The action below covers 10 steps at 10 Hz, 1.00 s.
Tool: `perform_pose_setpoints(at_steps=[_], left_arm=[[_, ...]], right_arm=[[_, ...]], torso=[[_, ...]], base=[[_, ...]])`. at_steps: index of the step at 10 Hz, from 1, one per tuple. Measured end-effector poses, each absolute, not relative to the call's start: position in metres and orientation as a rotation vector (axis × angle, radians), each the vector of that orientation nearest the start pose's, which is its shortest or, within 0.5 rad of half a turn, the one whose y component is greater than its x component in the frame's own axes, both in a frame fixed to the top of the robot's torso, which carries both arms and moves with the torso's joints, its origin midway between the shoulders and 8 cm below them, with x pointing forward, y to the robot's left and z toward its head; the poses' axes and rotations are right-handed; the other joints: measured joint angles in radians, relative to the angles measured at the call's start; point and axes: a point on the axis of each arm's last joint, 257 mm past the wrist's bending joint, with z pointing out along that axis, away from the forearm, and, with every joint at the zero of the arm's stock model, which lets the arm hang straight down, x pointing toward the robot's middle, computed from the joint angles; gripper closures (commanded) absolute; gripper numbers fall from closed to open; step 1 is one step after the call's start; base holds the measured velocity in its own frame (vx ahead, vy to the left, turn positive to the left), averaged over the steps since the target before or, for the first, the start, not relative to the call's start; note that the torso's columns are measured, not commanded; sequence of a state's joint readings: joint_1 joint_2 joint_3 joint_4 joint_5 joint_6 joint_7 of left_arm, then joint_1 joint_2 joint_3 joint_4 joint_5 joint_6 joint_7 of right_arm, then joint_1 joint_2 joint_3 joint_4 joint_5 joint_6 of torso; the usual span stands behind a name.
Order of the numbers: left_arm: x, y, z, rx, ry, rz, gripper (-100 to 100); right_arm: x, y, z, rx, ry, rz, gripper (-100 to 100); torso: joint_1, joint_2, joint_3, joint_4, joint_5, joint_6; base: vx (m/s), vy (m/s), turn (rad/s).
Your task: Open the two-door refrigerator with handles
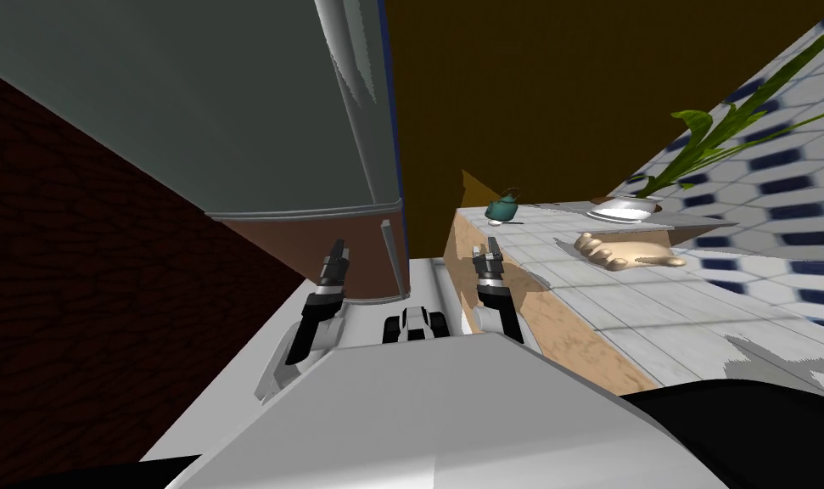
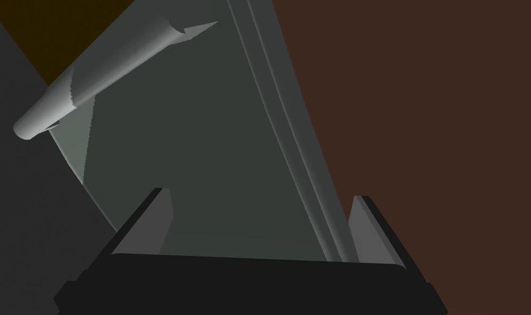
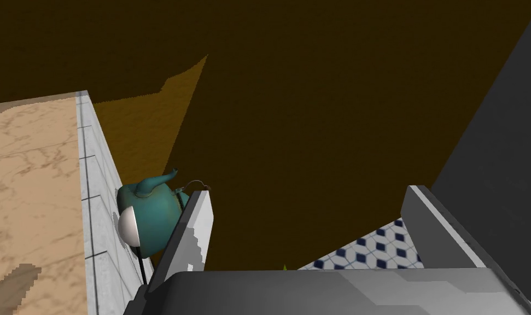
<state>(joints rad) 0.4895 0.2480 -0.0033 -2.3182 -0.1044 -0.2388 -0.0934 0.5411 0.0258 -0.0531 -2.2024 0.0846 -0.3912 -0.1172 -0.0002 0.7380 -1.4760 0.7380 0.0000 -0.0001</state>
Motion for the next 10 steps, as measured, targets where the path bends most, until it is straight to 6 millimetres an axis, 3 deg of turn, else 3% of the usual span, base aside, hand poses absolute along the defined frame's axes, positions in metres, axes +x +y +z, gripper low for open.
perform_pose_setpoints(at_steps=[10], left_arm=[[0.393, 0.285, -0.041, -0.605, 1.226, -0.936, -100]], right_arm=[[0.365, -0.306, -0.048, 0.855, 0.746, 1.227, 0]], torso=[[0.000, 0.000, 0.000, 0.000, 0.000, 0.000]], base=[[0.019, -0.024, -0.099]])
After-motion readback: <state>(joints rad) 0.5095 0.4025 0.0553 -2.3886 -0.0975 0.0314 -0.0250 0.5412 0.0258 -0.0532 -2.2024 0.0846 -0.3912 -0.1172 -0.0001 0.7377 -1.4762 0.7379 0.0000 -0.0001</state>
